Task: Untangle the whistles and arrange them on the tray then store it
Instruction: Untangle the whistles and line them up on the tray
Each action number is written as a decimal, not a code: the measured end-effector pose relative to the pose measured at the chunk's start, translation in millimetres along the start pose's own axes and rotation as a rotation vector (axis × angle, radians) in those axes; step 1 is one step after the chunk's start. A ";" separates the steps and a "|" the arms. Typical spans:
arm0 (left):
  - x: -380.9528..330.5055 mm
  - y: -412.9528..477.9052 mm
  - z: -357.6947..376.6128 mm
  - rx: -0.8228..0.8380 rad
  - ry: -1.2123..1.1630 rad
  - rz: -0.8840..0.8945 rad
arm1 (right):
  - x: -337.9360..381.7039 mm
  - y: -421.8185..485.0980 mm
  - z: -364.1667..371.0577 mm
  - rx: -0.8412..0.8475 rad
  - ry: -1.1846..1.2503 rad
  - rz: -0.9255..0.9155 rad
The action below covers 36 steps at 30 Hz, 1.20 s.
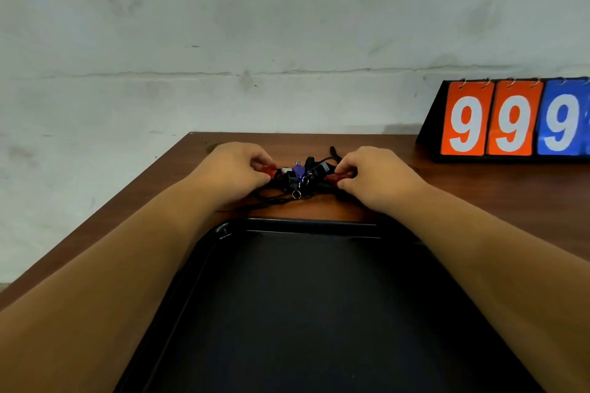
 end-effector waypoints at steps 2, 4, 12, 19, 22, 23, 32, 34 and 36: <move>-1.2 -6.1 -5.5 -0.011 -0.034 -0.006 | 0.5 -1.0 -0.8 -0.022 -0.001 -0.008; -2.9 -13.0 -12.8 -0.037 -0.067 -0.005 | 2.7 -4.1 -5.9 -0.035 0.001 -0.005; -18.3 -65.3 -44.0 -0.033 -0.050 -0.014 | 31.6 -35.4 -42.9 -0.113 0.169 0.013; 0.2 -136.4 -50.2 -0.090 -0.144 -0.076 | 82.9 -80.5 -44.7 -0.020 0.366 -0.116; 9.8 -158.5 -44.0 -0.125 -0.108 -0.109 | 99.4 -96.1 -25.1 0.058 0.363 -0.151; 12.3 -163.8 -40.8 -0.132 -0.102 -0.119 | 103.4 -100.2 -18.6 0.080 0.359 -0.157; 10.2 -189.7 -21.2 -0.174 0.142 -0.140 | 117.9 -111.6 -2.6 0.227 0.290 -0.193; 13.8 -189.5 -17.8 -0.162 0.164 -0.165 | 118.7 -111.5 -0.4 0.228 0.270 -0.216; 19.0 -189.4 -14.5 -0.171 0.121 -0.186 | 119.7 -110.4 3.5 0.189 0.263 -0.223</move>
Point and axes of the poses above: each hand's wrist, its own y-axis towards the middle knuckle, its own z-axis out of the palm, x = y × z, the point moved 1 cm from there along y, towards the middle knuckle, and after that the axes turned 10 degrees about -z, right-handed, at the moved point
